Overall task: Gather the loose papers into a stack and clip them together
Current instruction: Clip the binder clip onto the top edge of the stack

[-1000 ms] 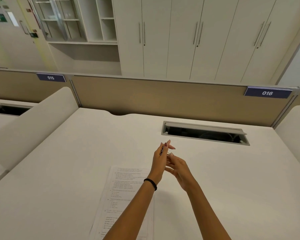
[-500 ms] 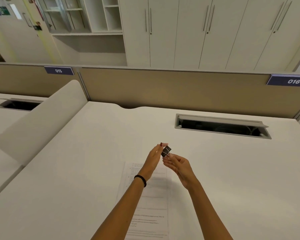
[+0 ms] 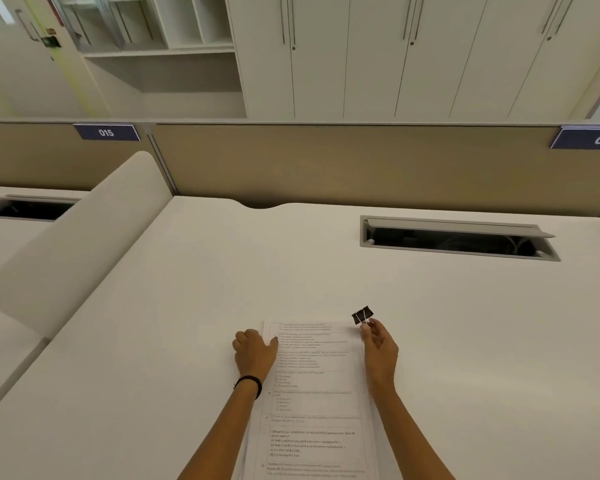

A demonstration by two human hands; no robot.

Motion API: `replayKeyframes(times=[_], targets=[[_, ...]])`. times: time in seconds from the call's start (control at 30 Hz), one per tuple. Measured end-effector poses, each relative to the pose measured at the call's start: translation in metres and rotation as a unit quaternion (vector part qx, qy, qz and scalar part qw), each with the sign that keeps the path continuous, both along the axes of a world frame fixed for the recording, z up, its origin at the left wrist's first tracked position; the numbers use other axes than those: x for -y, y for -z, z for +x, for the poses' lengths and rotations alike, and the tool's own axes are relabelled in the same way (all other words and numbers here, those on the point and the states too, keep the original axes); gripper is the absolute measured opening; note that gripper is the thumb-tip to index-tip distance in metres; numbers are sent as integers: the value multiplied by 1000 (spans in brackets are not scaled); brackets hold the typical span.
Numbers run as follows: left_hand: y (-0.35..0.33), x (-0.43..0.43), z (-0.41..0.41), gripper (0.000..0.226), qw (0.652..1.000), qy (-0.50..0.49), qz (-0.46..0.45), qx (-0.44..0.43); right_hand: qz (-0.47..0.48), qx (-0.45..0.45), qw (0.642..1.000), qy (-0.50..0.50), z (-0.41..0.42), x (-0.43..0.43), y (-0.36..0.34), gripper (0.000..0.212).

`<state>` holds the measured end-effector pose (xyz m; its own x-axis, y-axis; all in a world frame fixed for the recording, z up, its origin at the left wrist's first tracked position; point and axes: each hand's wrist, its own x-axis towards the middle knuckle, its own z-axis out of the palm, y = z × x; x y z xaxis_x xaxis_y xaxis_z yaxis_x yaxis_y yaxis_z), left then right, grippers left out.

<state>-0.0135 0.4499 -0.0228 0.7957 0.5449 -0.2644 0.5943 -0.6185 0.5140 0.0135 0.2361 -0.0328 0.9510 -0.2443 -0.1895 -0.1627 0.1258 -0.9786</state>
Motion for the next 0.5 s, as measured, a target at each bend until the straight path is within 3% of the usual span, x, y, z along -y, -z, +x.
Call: replayKeyframes(times=[0.37, 0.5], targets=[[-3, 2, 2, 56, 996, -13, -90, -6, -102, 61, 993, 6, -12, -21, 15, 28], [-3, -9, 1, 35, 982, 3, -186, 13, -103, 65, 993, 7, -13, -21, 18, 30]])
